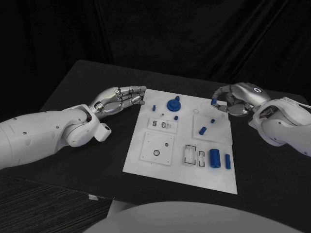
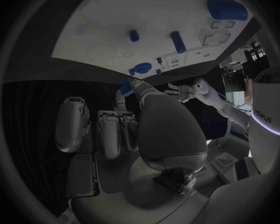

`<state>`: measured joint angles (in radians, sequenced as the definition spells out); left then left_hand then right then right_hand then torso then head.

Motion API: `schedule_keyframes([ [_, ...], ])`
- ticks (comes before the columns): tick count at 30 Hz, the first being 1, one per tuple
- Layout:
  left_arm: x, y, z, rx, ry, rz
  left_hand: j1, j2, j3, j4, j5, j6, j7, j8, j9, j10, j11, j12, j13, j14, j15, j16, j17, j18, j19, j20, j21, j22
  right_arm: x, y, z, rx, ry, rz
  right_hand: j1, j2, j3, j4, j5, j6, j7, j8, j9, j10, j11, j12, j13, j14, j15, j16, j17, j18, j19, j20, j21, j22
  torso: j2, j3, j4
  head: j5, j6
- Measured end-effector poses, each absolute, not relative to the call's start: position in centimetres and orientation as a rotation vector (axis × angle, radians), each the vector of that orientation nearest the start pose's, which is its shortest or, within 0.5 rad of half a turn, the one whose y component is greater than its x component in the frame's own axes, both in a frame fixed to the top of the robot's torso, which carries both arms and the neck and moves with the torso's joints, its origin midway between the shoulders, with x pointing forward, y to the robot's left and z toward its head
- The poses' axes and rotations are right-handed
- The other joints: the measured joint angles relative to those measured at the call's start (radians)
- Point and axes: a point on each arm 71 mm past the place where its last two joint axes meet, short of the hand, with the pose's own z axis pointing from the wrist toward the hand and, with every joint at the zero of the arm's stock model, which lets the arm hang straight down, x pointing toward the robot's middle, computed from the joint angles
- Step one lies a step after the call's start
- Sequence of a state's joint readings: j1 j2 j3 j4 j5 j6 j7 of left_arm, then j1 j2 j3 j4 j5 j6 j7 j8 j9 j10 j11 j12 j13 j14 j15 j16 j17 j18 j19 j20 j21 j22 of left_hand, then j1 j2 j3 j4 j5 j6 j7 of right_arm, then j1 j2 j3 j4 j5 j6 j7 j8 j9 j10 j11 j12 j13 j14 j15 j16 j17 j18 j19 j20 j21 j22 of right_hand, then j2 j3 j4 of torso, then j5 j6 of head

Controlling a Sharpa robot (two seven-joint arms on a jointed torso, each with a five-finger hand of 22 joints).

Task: Assemble the parts on the task board

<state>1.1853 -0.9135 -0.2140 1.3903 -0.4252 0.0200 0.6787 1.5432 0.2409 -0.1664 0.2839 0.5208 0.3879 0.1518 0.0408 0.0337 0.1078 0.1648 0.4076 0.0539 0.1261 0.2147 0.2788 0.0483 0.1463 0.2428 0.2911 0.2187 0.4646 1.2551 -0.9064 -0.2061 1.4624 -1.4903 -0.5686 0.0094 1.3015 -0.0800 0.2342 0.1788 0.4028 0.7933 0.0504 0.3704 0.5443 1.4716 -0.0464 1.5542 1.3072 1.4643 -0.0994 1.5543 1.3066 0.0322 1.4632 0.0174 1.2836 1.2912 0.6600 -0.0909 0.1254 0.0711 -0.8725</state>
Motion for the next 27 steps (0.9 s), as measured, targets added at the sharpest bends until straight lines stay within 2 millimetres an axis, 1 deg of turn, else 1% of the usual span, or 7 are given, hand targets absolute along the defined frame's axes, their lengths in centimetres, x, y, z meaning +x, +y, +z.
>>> schedule_keyframes([
  [7,46.3,25.7,-23.5,-0.527,1.629,-1.654,0.000,0.000,0.000,0.000,0.000,0.000,0.000,0.000,0.000,0.000,0.000,0.000,0.000,0.000,0.000,0.000,0.000,0.000,0.000,0.000,0.000,0.000,47.3,-19.9,-19.8,-0.255,1.494,0.698,0.000,0.000,0.000,0.000,0.000,0.000,0.000,0.000,0.000,0.000,0.000,0.000,0.000,0.000,0.000,0.000,0.000,0.000,0.000,0.000,0.000,0.000,0.000,-0.0004,0.0003,0.012,0.000],
  [10,46.3,25.6,-23.5,-0.526,1.631,-1.657,0.000,0.000,0.000,0.000,0.000,0.000,0.000,0.000,0.000,0.000,0.000,0.000,0.000,0.000,0.000,0.000,0.000,0.000,0.000,0.000,0.000,0.000,46.9,-18.1,-20.5,-0.272,1.521,0.738,0.000,0.000,0.000,0.000,0.000,0.000,0.000,0.000,0.000,0.000,0.000,0.000,0.000,0.000,0.000,0.000,0.000,0.000,0.000,0.000,0.000,0.000,0.000,-0.0002,0.0012,0.016,0.000],
  [12,46.3,25.6,-23.5,-0.527,1.632,-1.657,0.000,0.000,0.000,0.000,0.000,0.000,0.000,0.000,0.000,0.000,0.000,0.000,0.000,0.000,0.000,0.000,0.000,0.000,0.000,0.000,0.000,0.000,46.6,-17.1,-21.2,-0.281,1.542,0.759,0.000,0.000,0.000,0.000,0.015,0.000,0.000,0.000,0.000,0.000,0.000,0.000,0.000,0.000,0.000,0.000,0.000,0.000,0.000,0.000,0.000,0.000,0.000,0.0003,0.0012,0.018,0.000],
  [15,46.3,25.6,-23.5,-0.527,1.632,-1.658,0.000,0.000,0.000,0.000,0.000,0.000,0.000,0.000,0.000,0.000,0.000,0.000,0.000,0.000,0.000,0.000,0.000,0.000,0.000,0.000,0.000,0.000,46.2,-16.2,-22.1,-0.293,1.573,0.779,0.000,0.000,0.000,0.000,0.015,0.000,0.000,0.000,0.000,0.000,0.000,0.000,0.000,0.000,0.000,0.000,0.000,0.000,0.000,0.000,0.000,0.000,-0.001,0.0010,0.0015,0.020,0.000],
  [17,46.3,25.6,-23.5,-0.527,1.633,-1.659,0.000,0.000,0.000,0.000,0.000,0.000,0.000,0.000,0.000,0.000,0.000,0.000,0.000,0.000,0.000,0.000,0.000,0.000,0.000,0.000,0.000,0.000,46.2,-15.7,-22.6,-0.297,1.591,0.785,0.000,0.000,0.000,0.000,0.016,-0.009,0.009,0.006,0.009,0.000,0.000,0.000,0.000,0.000,0.000,0.000,0.000,0.000,0.000,0.000,0.000,0.000,-0.001,0.0012,0.0017,0.022,0.000],
  [21,46.3,25.5,-23.5,-0.527,1.633,-1.660,0.000,0.000,0.000,0.000,0.000,0.000,0.000,0.000,0.000,0.000,0.000,0.000,0.000,0.000,0.000,0.000,0.000,0.000,0.000,0.000,0.000,0.000,46.1,-15.1,-23.4,-0.307,1.620,0.792,0.000,0.000,0.000,0.000,0.016,-0.009,0.009,0.006,0.009,0.000,0.000,0.000,0.000,0.000,0.000,0.000,0.000,0.000,0.000,0.000,-0.004,0.000,-0.002,0.0016,0.0023,0.024,0.000],
  [27,46.3,25.5,-23.6,-0.527,1.636,-1.662,0.000,0.000,0.000,0.000,0.000,0.000,0.000,0.000,0.000,0.000,0.000,0.000,0.000,0.000,0.000,0.000,0.000,0.000,0.000,0.000,0.000,0.000,46.2,-14.1,-24.2,-0.318,1.648,0.798,0.000,0.000,0.000,0.000,0.016,-0.009,0.009,0.006,0.009,0.000,0.000,0.000,0.000,0.000,0.000,0.000,0.000,0.000,0.000,0.000,-0.004,0.000,-0.002,0.0016,0.0024,0.020,0.000],
])
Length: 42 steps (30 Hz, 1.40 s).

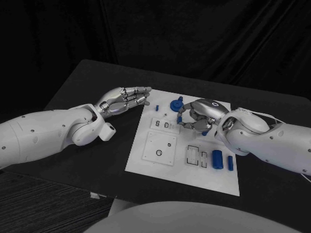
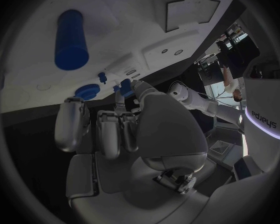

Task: Assemble the parts on the task board

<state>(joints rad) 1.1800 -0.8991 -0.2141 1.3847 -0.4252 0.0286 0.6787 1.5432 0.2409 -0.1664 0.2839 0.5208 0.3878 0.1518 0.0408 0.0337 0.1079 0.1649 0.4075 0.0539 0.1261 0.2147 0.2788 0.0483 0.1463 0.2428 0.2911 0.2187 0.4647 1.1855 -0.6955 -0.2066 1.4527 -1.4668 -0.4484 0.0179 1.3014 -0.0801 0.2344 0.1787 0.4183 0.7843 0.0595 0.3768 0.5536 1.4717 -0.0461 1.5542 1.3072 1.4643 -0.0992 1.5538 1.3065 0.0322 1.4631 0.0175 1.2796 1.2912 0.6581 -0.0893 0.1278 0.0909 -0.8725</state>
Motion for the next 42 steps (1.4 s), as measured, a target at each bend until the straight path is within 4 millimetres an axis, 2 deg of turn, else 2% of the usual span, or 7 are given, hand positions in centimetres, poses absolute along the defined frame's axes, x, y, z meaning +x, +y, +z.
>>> schedule_keyframes([
  [17,46.3,25.3,-23.8,-0.528,1.642,-1.669,0.000,0.000,0.000,0.000,0.000,0.000,0.000,0.000,0.000,0.001,0.001,0.000,0.000,0.000,0.000,0.000,0.000,0.000,0.000,0.000,0.000,0.000,46.4,-13.0,-25.2,-0.334,1.693,0.798,0.000,0.000,0.007,-0.007,0.000,0.000,0.000,0.000,0.000,0.000,0.000,0.000,0.000,0.000,0.000,0.000,0.000,0.000,0.000,0.000,-0.010,0.000,0.001,0.0000,-0.0018,0.000,0.000],
  [19,46.3,25.3,-23.8,-0.528,1.642,-1.670,0.000,0.000,0.000,0.000,0.000,0.000,0.000,0.000,0.000,0.001,0.001,0.000,0.000,0.000,0.000,0.000,0.000,0.000,0.000,0.000,0.000,0.000,46.5,-13.0,-25.3,-0.336,1.700,0.796,0.000,0.000,0.007,-0.007,0.015,0.000,0.000,0.000,0.000,0.000,0.000,0.000,0.000,0.000,0.000,0.000,0.000,0.000,0.000,0.000,-0.012,0.000,0.001,0.0000,-0.0017,0.000,0.000],
  [21,46.3,25.3,-23.8,-0.528,1.642,-1.670,0.000,0.000,0.000,0.000,0.000,0.000,0.000,0.000,0.000,0.001,0.001,0.000,0.000,0.000,0.000,0.000,0.000,0.000,0.000,0.000,0.000,0.000,46.5,-12.9,-25.4,-0.337,1.705,0.794,0.000,0.000,0.007,-0.007,0.015,0.000,0.000,0.000,0.000,0.011,0.011,0.000,0.000,0.000,0.000,0.000,0.000,0.000,0.000,0.000,-0.012,0.000,0.001,0.0000,-0.0015,-0.001,0.000],
  [24,46.3,25.3,-23.8,-0.528,1.642,-1.670,0.000,0.000,0.000,0.000,0.000,0.000,0.000,0.000,0.000,0.001,0.001,0.000,0.000,0.002,0.002,0.000,0.000,0.000,0.000,0.000,0.000,0.000,46.5,-12.8,-25.4,-0.340,1.714,0.793,0.000,0.000,0.007,-0.007,0.026,-0.011,0.011,0.004,0.011,0.011,0.011,0.000,0.000,0.008,0.008,0.000,0.000,0.000,0.000,0.000,-0.012,0.000,0.001,0.0000,-0.0012,-0.002,0.000],
  [28,46.3,25.3,-23.8,-0.528,1.643,-1.670,0.002,0.002,0.000,0.000,0.000,0.000,0.000,0.000,0.000,0.001,0.001,0.000,0.000,0.002,0.002,0.000,0.000,0.000,0.000,0.000,0.000,0.000,46.4,-12.7,-25.5,-0.342,1.726,0.790,0.000,0.000,0.016,-0.016,0.027,-0.011,0.011,0.004,0.011,0.011,0.011,0.000,0.000,0.008,0.008,0.000,0.000,0.000,0.000,0.000,-0.012,0.000,0.001,-0.0001,-0.0012,-0.002,0.000],
  [30,46.3,25.3,-23.8,-0.528,1.643,-1.671,0.002,0.002,0.000,0.000,0.000,0.000,0.000,0.000,0.000,0.001,0.001,0.000,0.000,0.002,0.002,0.000,0.000,0.000,0.000,0.000,0.000,0.000,46.4,-12.7,-25.5,-0.343,1.730,0.789,0.000,0.000,0.016,-0.016,0.027,-0.011,0.011,0.004,0.011,0.000,0.021,0.000,0.000,0.007,0.008,0.000,0.000,0.000,0.000,0.000,-0.012,0.000,0.001,-0.0002,-0.0012,-0.002,0.000],
  [42,46.3,25.2,-23.8,-0.528,1.645,-1.673,0.002,0.002,0.000,0.000,0.000,0.000,0.000,0.000,0.000,0.001,0.001,0.000,0.000,0.002,0.002,0.000,0.000,0.000,0.000,0.000,0.000,0.000,46.4,-12.6,-25.6,-0.344,1.744,0.786,0.000,0.000,0.016,-0.017,0.027,-0.017,0.016,0.004,0.018,0.000,0.021,0.000,0.000,0.001,0.013,0.000,0.000,0.000,-0.007,0.007,-0.012,0.000,0.000,-0.0001,-0.0009,-0.001,0.000],
])
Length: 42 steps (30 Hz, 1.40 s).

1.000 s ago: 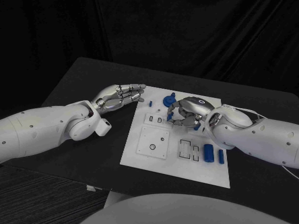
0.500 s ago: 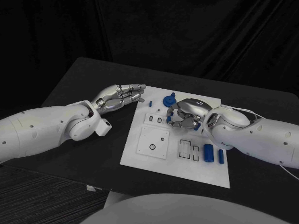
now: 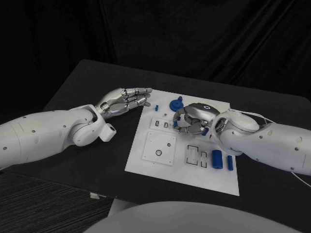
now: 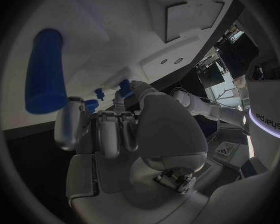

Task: Assemble the parts on the task board

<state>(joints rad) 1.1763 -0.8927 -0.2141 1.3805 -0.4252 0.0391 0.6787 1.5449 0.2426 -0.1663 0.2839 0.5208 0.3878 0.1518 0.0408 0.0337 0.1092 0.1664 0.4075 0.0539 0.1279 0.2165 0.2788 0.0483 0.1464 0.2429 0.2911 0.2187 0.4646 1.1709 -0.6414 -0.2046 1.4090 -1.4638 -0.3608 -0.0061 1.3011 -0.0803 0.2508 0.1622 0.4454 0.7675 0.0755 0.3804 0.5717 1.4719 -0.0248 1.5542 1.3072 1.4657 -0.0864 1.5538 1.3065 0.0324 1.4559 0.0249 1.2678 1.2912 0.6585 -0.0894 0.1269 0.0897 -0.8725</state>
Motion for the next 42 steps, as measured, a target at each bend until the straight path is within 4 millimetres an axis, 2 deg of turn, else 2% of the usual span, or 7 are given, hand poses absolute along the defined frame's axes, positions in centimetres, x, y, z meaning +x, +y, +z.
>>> schedule_keyframes([
  [9,46.27,25.23,-23.89,-0.529,1.647,-1.674,0.000,0.000,0.000,0.000,0.000,0.000,0.000,0.000,0.000,0.000,0.000,0.000,0.000,0.000,0.000,0.000,0.000,0.000,0.000,0.000,0.000,0.000,46.41,-12.56,-25.72,-0.345,1.760,0.778,0.000,0.000,0.014,-0.014,-0.002,-0.042,0.003,0.000,0.010,0.000,0.000,0.000,0.000,0.000,0.000,0.000,0.000,0.000,0.000,0.000,-0.014,0.000,0.000,0.0000,0.0001,0.002,0.000],
  [14,46.27,25.22,-23.93,-0.529,1.648,-1.675,0.000,0.000,0.000,0.000,0.000,0.000,0.000,0.000,0.000,0.000,0.000,0.000,0.000,0.000,0.000,0.000,0.000,0.000,0.000,0.000,0.000,0.000,46.37,-12.57,-25.92,-0.345,1.773,0.772,0.000,0.000,0.002,-0.026,-0.068,-0.047,0.007,0.000,0.008,0.000,0.000,0.000,0.000,0.000,0.000,0.000,0.000,0.000,-0.007,0.007,-0.023,0.000,0.000,0.0000,-0.0003,0.003,0.000],
  [28,46.25,25.24,-24.02,-0.531,1.650,-1.676,0.000,0.000,0.000,0.000,0.000,0.000,0.000,0.000,0.000,0.000,0.000,0.000,0.000,0.000,0.000,0.000,0.000,0.000,0.000,0.000,0.000,0.000,46.45,-12.43,-25.98,-0.345,1.784,0.766,-0.021,-0.021,0.002,-0.026,-0.141,-0.069,0.009,-0.015,-0.006,0.000,0.000,0.000,0.000,-0.007,0.014,0.000,0.000,0.000,-0.007,0.007,-0.038,0.000,0.000,0.0000,-0.0003,0.004,0.000],
  [31,46.25,25.25,-24.04,-0.532,1.651,-1.676,0.000,0.000,0.000,0.000,0.000,0.000,0.000,0.000,0.000,0.000,0.000,0.000,0.000,0.000,0.000,0.000,0.000,0.000,0.000,0.000,0.000,0.000,46.46,-12.42,-25.99,-0.345,1.785,0.765,-0.021,-0.021,0.001,-0.026,-0.165,-0.086,0.003,-0.027,-0.028,0.000,0.000,0.000,0.000,-0.007,0.014,0.000,0.000,0.000,-0.007,0.007,-0.038,0.000,0.000,0.0000,-0.0003,0.004,0.000],
  [36,46.26,25.27,-24.08,-0.532,1.652,-1.675,0.000,0.000,0.000,0.000,0.000,0.000,0.000,0.000,0.000,0.000,0.000,0.000,0.000,0.000,0.000,0.000,0.000,0.000,0.000,0.000,0.000,0.000,46.47,-12.44,-26.06,-0.346,1.790,0.762,-0.021,-0.021,-0.009,-0.037,-0.211,-0.159,0.007,-0.086,-0.113,0.000,0.000,0.000,0.000,-0.007,0.014,-0.001,0.000,0.000,-0.007,0.007,-0.058,0.000,0.000,0.0000,-0.0003,0.004,0.000],
  [39,46.25,25.28,-24.09,-0.533,1.652,-1.676,0.000,0.000,0.000,0.000,0.000,0.000,0.000,0.000,0.000,0.000,0.000,0.000,0.000,0.000,0.000,0.000,0.000,0.000,0.000,0.000,0.000,0.000,46.48,-12.48,-26.10,-0.345,1.793,0.759,-0.038,-0.010,-0.010,-0.037,-0.232,-0.170,0.009,-0.092,-0.129,0.000,0.000,0.000,0.000,-0.007,0.014,-0.001,0.000,0.000,-0.007,0.007,-0.058,0.000,0.000,0.0000,-0.0003,0.005,0.000],
  [42,46.25,25.28,-24.11,-0.533,1.653,-1.676,0.000,0.000,0.000,0.000,0.000,0.000,0.000,0.000,0.000,0.000,0.000,0.000,0.000,0.000,0.000,0.000,0.000,0.000,0.000,0.000,0.000,0.000,46.49,-12.54,-26.14,-0.344,1.794,0.757,-0.050,-0.021,-0.015,-0.031,-0.272,-0.180,0.005,-0.096,-0.141,0.000,0.000,0.000,0.000,-0.007,0.014,-0.001,0.000,0.000,-0.007,0.007,-0.058,0.000,0.000,0.0000,-0.0003,0.006,0.000],
])
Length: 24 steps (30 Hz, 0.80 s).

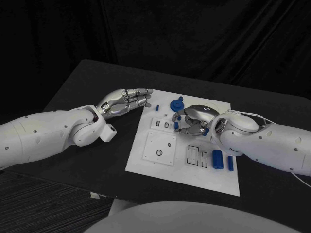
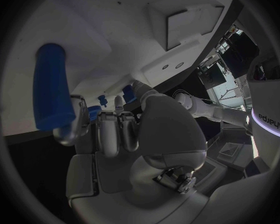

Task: Assemble the parts on the task board

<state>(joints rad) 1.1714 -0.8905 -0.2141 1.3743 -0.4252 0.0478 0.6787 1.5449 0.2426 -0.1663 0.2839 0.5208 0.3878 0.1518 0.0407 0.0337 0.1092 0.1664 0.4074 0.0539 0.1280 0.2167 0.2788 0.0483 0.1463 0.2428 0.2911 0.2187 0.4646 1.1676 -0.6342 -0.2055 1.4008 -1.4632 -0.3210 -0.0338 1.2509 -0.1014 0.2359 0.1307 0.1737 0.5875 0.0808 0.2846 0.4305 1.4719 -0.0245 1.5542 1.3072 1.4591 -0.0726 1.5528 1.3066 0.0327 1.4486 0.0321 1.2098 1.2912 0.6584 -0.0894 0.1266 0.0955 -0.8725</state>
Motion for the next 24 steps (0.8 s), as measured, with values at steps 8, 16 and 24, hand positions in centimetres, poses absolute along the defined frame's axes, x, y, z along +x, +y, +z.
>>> schedule_keyframes([
  [8,46.2,25.5,-24.1,-0.535,1.653,-1.673,0.000,0.000,0.000,0.000,0.000,0.000,0.000,0.000,0.000,0.000,0.000,0.000,0.000,0.000,0.000,0.000,0.000,0.000,0.000,0.000,0.000,0.000,46.5,-13.3,-25.9,-0.330,1.774,0.750,-0.054,-0.054,-0.146,0.133,-0.079,0.000,0.000,0.000,-0.074,0.000,0.000,0.000,0.000,0.000,0.000,0.000,0.000,0.000,0.000,0.000,-0.012,0.000,0.000,0.0001,0.0000,0.002,0.000],
  [16,46.2,25.5,-24.1,-0.536,1.652,-1.673,0.000,0.000,0.000,0.000,0.000,0.000,0.000,0.000,0.000,0.000,0.000,0.000,0.000,0.000,0.000,0.000,0.000,0.000,0.000,0.000,0.000,0.000,47.1,-14.1,-21.7,-0.341,1.639,0.761,-0.147,-0.147,-0.286,0.164,-0.110,0.000,0.000,0.000,-0.103,0.000,0.000,0.000,0.000,0.000,0.000,0.000,0.000,0.000,0.000,0.000,-0.012,0.000,0.000,0.0003,-0.0007,0.002,0.000],
  [24,46.0,25.6,-24.0,-0.538,1.647,-1.667,0.000,0.000,0.000,0.000,0.000,0.000,0.000,0.000,0.000,0.000,0.000,0.000,0.000,0.000,0.000,0.000,0.000,0.000,0.001,-0.002,0.000,0.000,47.0,-15.3,-15.7,-0.346,1.457,0.806,-0.237,-0.175,-0.401,0.163,-0.110,0.000,0.000,0.000,-0.116,0.000,0.000,0.000,0.000,0.000,0.000,0.000,0.000,0.000,0.000,0.000,-0.012,0.000,0.000,0.0004,-0.0007,-0.006,0.000],
])
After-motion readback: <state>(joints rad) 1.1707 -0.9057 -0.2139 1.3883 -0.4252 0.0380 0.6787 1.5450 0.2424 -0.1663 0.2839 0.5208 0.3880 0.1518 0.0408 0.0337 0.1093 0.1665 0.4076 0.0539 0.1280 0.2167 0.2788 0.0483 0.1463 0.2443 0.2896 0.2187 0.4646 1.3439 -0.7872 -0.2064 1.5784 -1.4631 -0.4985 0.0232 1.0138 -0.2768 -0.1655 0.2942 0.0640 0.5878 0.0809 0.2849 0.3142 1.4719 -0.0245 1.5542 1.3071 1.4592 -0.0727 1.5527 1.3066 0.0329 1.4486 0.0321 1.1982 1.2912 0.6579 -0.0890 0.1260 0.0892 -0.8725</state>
